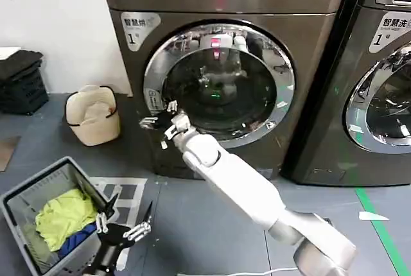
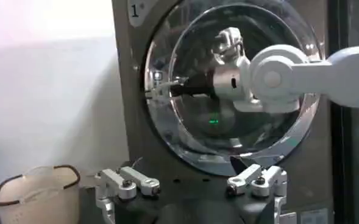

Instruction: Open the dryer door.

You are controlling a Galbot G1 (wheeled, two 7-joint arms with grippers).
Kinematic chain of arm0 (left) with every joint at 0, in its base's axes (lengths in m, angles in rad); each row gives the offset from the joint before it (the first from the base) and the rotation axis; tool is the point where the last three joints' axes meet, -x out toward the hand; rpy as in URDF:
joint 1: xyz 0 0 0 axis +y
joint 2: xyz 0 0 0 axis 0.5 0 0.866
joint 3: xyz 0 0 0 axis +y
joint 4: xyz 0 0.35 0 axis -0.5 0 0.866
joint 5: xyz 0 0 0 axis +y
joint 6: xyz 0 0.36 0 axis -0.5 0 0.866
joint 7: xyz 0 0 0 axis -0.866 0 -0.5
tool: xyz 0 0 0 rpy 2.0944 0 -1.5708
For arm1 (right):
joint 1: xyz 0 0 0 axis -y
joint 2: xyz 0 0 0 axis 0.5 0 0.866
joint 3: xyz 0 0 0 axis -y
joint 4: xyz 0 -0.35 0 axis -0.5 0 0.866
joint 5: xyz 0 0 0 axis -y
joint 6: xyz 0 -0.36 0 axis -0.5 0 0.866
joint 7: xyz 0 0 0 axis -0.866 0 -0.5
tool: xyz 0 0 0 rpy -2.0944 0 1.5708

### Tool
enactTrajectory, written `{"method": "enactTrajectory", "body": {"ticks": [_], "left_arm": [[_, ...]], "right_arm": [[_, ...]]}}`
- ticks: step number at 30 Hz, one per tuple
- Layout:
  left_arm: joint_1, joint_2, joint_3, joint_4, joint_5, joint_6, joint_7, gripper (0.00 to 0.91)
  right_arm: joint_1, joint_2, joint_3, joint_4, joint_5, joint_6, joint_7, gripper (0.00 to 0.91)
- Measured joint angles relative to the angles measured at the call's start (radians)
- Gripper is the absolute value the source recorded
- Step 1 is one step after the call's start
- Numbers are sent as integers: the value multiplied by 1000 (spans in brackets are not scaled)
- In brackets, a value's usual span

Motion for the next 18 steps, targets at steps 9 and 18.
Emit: {"method": "enactTrajectory", "body": {"ticks": [9, 18], "left_arm": [[-3, 5, -2, 0, -3, 1, 0, 907], [-11, 19, -6, 0, -13, 7, 0, 907]], "right_arm": [[-23, -57, -35, 83, 45, 18, -62, 907], [-57, -154, -67, 216, 99, 32, -123, 907]]}}
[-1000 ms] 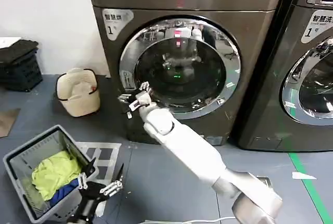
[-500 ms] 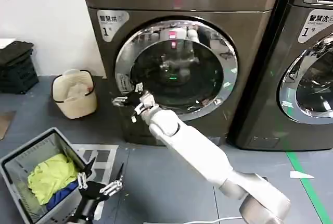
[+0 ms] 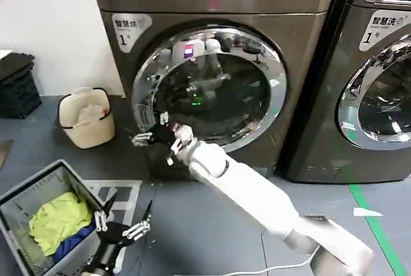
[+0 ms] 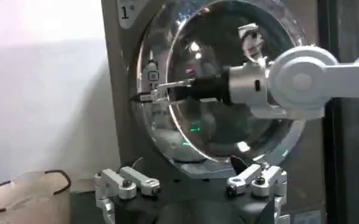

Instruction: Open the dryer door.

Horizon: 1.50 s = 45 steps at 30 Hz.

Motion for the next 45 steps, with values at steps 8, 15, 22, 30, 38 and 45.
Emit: {"method": "enactTrajectory", "body": {"ticks": [8, 15, 22, 30, 38, 45], "left_arm": [[-18, 28, -21, 2, -34, 11, 5, 907], [-45, 58, -72, 0, -128, 32, 14, 907], [-88, 101, -164, 13, -224, 59, 25, 907], [-158, 171, -228, 36, -315, 114, 31, 907], [-243, 238, -243, 82, -351, 131, 47, 907], [-304, 299, -223, 135, -360, 120, 99, 907]], "right_arm": [[-37, -95, -10, 109, 28, 19, -39, 907], [-65, -156, -11, 184, 38, 31, -63, 907], [-89, -211, -14, 249, 40, 60, -103, 907], [-117, -272, -15, 312, 40, 93, -146, 907], [-153, -340, -3, 358, 36, 131, -197, 907], [-200, -407, 26, 400, 29, 174, -259, 907]]}}
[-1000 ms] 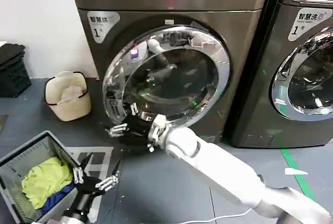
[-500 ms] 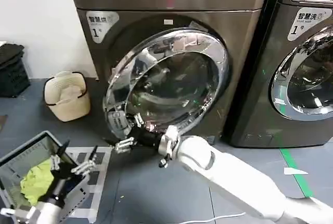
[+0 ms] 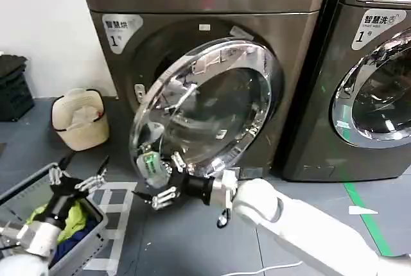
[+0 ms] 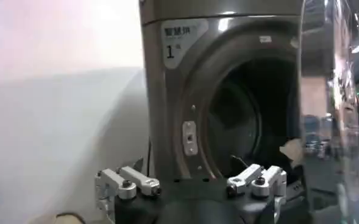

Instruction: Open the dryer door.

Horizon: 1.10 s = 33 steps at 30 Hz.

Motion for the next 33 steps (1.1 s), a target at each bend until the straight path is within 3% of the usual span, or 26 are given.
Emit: {"method": "enactTrajectory", "body": {"ticks": [12, 33], "left_arm": [[-132, 90, 105, 104, 7, -6, 84, 907], [-285, 237, 352, 161, 32, -82, 173, 907]], "right_arm": [[-100, -113, 82, 73, -47, 59, -104, 907], [-321, -251, 308, 98, -59, 181, -324, 907]]}}
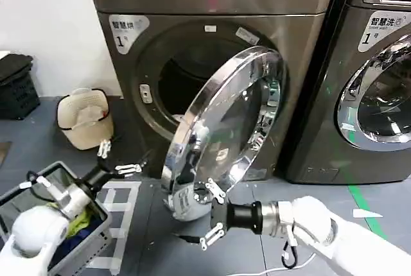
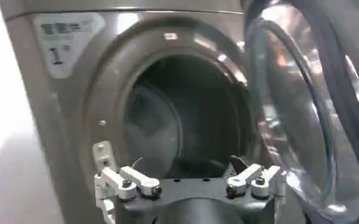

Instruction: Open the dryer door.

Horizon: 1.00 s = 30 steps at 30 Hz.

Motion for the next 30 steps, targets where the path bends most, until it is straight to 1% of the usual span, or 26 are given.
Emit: {"method": "enactTrajectory", "body": {"ticks": [4, 12, 21, 30], "left_arm": [[-21, 7, 57, 9, 12, -14, 10, 907], [-51, 29, 151, 11, 32, -26, 28, 907], [-79, 32, 224, 18, 57, -34, 49, 907], [-108, 24, 287, 15, 64, -35, 53, 907]], "right_arm": [[-63, -20, 76, -1, 3, 20, -54, 907], [-209, -37, 256, -11, 14, 48, -76, 907], [-330, -59, 404, -30, 34, 64, -78, 907], [-456, -65, 592, -53, 46, 103, -113, 907]]}}
